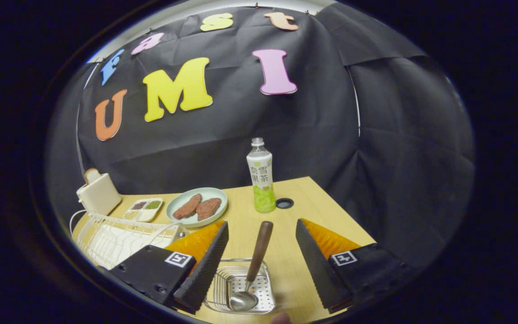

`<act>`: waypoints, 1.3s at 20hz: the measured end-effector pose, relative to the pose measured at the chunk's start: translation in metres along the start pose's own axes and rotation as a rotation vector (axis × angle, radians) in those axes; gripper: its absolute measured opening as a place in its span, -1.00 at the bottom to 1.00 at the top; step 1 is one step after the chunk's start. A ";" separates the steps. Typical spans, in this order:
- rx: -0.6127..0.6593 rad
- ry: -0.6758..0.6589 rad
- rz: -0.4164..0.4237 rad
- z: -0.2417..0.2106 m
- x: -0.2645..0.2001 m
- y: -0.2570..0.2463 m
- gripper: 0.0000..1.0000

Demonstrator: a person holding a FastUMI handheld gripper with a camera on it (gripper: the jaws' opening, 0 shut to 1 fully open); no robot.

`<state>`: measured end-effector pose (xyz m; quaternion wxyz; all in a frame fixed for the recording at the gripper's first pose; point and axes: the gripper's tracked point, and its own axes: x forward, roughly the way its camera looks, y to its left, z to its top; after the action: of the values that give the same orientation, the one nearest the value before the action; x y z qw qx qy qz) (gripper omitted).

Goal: Take the plate from the dish rack, then take the spoon from the basket and place it into the plate.

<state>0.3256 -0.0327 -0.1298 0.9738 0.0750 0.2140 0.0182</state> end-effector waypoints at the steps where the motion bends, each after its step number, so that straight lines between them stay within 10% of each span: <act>1: 0.017 0.022 0.013 -0.005 0.005 0.003 0.76; 6: 0.028 0.054 0.031 -0.013 0.009 0.014 0.38; 11: 0.053 0.036 0.029 -0.006 -0.009 0.016 -0.62; 26: 0.065 -0.232 -0.014 0.059 -0.105 0.024 -0.84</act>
<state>0.2548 -0.0244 -0.0291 0.9891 0.1067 0.1010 -0.0043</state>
